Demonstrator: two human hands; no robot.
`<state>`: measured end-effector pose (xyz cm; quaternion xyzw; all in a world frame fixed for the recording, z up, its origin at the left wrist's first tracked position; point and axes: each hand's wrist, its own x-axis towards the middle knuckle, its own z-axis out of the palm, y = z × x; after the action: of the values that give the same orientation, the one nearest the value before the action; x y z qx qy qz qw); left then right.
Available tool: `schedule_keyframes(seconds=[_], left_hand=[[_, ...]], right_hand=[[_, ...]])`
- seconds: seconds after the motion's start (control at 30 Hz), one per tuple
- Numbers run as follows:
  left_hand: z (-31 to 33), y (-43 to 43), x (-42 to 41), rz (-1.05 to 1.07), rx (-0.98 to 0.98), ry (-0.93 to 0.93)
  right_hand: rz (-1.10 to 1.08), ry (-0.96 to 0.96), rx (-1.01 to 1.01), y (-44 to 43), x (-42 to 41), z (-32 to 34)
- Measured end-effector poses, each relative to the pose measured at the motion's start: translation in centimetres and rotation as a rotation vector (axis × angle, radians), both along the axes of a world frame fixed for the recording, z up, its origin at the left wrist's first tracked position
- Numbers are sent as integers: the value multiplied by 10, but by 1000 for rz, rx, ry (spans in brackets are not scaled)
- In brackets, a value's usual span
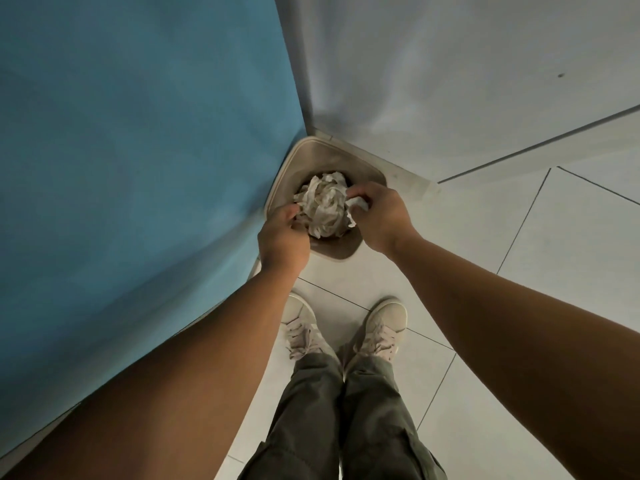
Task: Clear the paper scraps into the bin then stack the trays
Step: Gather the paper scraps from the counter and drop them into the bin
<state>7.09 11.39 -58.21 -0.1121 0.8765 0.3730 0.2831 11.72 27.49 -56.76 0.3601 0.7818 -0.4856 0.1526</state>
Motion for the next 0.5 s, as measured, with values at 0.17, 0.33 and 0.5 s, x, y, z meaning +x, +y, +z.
schedule_keyframes(seconds=[0.17, 0.33, 0.5], left_hand=[[1, -4, -1, -3, 1, 3], [27, 5, -4, -69, -9, 16], [98, 19, -5, -293, -38, 98]], right_hand=[[86, -57, 13, -6, -4, -8], [124, -67, 71, -2, 11, 19], [160, -17, 111, 10, 26, 96]])
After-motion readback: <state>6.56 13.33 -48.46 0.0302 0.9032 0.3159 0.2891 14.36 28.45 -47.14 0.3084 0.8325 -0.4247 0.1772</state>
